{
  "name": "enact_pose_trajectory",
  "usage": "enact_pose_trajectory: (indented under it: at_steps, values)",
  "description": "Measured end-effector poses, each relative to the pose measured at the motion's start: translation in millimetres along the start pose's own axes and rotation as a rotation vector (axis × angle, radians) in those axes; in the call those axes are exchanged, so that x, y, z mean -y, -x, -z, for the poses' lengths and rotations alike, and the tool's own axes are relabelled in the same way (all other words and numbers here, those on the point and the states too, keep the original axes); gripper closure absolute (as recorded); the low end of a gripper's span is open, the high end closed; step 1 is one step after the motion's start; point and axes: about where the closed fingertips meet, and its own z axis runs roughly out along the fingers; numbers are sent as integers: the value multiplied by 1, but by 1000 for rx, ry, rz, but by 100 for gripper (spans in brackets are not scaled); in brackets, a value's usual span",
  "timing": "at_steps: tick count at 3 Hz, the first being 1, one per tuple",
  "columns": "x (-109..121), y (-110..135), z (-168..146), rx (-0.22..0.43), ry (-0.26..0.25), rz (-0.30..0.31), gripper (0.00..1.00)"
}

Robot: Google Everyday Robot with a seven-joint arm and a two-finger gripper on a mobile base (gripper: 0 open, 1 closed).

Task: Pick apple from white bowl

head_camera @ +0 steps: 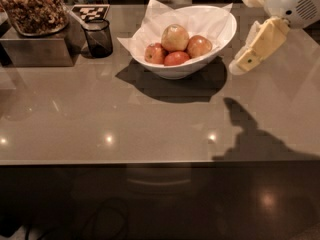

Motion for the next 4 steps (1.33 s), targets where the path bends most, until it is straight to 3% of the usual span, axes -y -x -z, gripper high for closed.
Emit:
enact_pose_trajectory:
  at_steps: [1,2,3,4]
  values:
    - [31,11,-24,144,-42,-69,0]
    - [58,29,-45,232,-57,-91,0]
    - [60,29,-47,237,-60,-93,7]
    - [60,29,-47,237,-59,-93,26]
